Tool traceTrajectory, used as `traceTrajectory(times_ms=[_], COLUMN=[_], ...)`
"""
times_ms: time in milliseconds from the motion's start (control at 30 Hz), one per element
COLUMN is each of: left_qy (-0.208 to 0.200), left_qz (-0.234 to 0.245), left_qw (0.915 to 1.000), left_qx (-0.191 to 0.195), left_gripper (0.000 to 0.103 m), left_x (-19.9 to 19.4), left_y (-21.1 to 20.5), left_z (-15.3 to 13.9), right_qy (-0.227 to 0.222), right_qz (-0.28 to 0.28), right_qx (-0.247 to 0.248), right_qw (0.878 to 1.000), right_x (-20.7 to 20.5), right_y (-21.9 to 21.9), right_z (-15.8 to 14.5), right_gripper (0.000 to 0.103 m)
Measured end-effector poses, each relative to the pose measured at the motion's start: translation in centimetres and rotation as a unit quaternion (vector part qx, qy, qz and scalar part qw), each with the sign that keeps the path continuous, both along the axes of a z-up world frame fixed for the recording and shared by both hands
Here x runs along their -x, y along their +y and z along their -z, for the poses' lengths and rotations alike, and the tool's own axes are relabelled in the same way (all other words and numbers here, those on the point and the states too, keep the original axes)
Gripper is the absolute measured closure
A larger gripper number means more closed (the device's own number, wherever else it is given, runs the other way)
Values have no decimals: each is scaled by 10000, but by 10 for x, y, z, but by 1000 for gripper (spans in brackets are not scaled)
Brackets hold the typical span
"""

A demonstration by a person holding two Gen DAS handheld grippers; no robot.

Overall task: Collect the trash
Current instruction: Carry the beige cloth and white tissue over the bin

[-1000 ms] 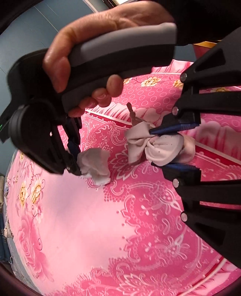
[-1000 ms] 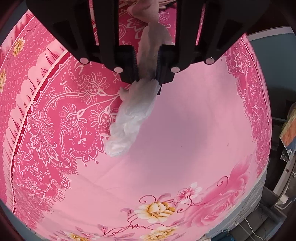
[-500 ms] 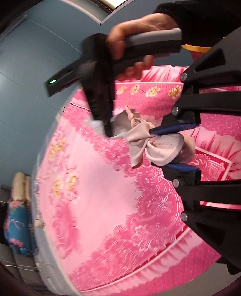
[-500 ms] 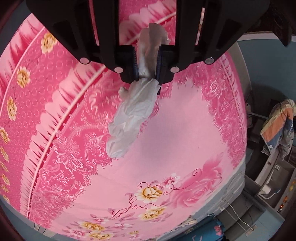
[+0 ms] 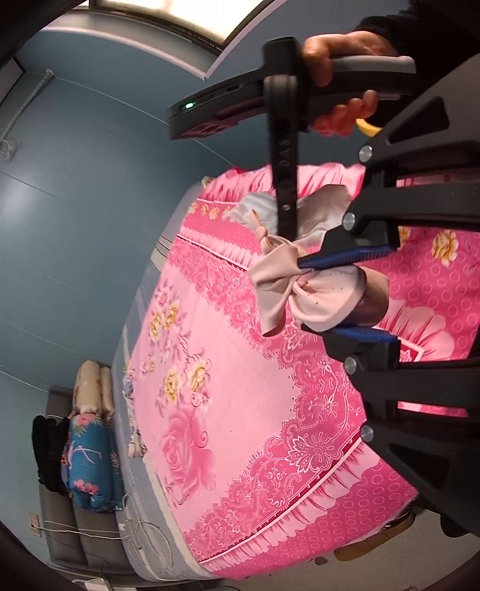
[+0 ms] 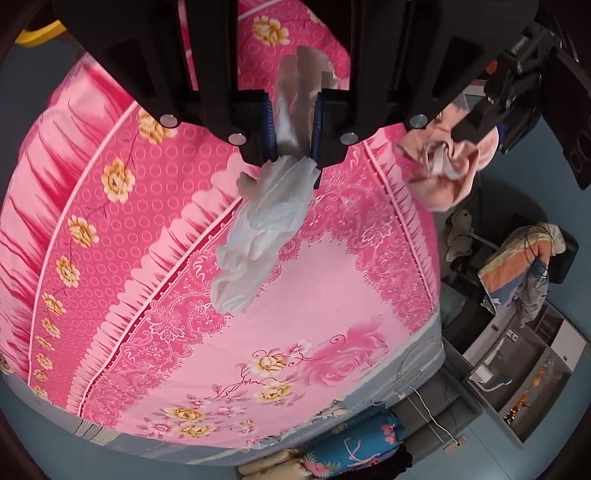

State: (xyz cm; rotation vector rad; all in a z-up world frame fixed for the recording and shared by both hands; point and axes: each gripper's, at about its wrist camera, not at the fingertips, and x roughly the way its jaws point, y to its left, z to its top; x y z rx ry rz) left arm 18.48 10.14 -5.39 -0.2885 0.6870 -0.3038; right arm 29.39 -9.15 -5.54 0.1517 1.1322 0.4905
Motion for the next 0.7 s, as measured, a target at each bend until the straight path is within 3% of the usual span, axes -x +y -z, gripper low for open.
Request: traceTrajectory(times_ms=[367, 700], left_qy=[-634, -1017], left_qz=[301, 718], left_qw=[9975, 9921], left_qx=[-19, -141], left_gripper=[76, 76], left_x=[56, 87], left_y=[-30, -74], left_z=[-48, -73], right_qy=[-453, -952], right_qz=[345, 1042], right_qx=[-426, -581], right_qw=[9975, 9883], right_x=[85, 148], right_y=[-48, -114], right_z=[-35, -63], right_gripper=[87, 87])
